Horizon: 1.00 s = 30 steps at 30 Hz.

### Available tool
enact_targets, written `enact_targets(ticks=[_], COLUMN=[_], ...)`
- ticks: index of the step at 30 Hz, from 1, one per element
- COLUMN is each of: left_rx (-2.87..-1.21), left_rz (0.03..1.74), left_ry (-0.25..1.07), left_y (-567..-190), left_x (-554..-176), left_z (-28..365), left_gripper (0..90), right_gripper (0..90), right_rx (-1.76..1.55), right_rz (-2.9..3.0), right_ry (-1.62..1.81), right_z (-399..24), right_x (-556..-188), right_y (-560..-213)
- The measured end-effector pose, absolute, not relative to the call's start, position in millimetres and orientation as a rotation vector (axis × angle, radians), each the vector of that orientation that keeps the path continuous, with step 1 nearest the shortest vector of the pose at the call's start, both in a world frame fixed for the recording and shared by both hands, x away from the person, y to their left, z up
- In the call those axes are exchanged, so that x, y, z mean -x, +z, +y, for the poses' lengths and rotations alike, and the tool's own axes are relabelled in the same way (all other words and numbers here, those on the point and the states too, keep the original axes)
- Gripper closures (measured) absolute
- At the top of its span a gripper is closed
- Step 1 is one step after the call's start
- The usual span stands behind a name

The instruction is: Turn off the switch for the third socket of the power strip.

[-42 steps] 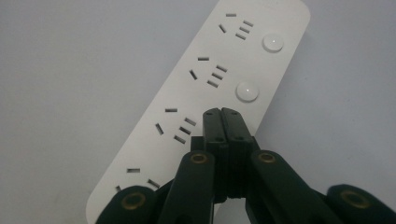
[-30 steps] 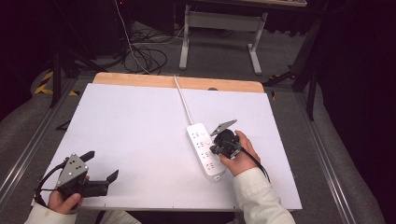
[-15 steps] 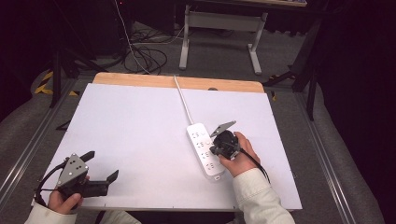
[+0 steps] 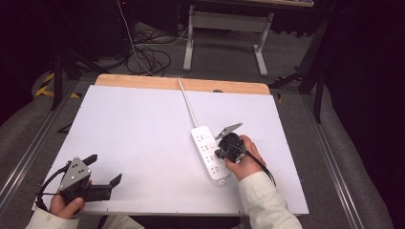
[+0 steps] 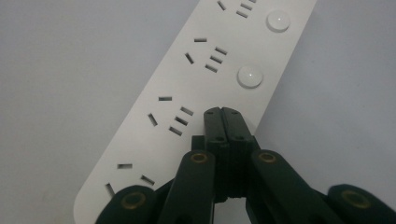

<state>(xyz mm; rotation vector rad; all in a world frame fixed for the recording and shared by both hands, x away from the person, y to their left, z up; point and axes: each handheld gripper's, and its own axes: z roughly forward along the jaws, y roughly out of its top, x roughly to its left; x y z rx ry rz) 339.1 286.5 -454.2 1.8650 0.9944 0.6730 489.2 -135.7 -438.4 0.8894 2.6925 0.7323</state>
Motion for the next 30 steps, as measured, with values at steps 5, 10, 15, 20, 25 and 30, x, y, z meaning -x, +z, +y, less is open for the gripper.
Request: enact_targets(ticks=[5, 10, 15, 20, 25, 30], left_rx=[-1.865, -1.867, -1.871, -1.873, -1.872, -1.875], left_rz=[0.995, 0.995, 0.993, 0.994, 0.994, 0.993], left_ry=[0.674, 0.673, 0.669, 0.670, 0.671, 0.672], left_y=[-454.2, -454.3, -454.7, -454.8, -454.7, -454.7], left_x=[-339.0, -339.2, -339.7, -339.7, -339.5, -339.5], left_z=[286.4, 286.2, 285.5, 285.4, 285.3, 285.3], left_gripper=[0.2, 0.2, 0.2, 0.2, 0.2, 0.2], right_gripper=[90.0, 90.0, 90.0, 90.0, 90.0, 90.0], right_rx=[-0.900, -0.900, -0.908, -0.915, -0.920, -0.915], right_rz=[2.685, 2.681, 2.683, 2.681, 2.663, 2.659], right_ry=[0.703, 0.685, 0.683, 0.680, 0.670, 0.670], right_z=[-132.5, -130.9, -131.0, -130.7, -129.0, -129.1], right_x=[-488.2, -487.5, -487.9, -487.9, -485.7, -485.1], right_y=[-437.7, -437.4, -437.3, -437.5, -437.8, -438.2])
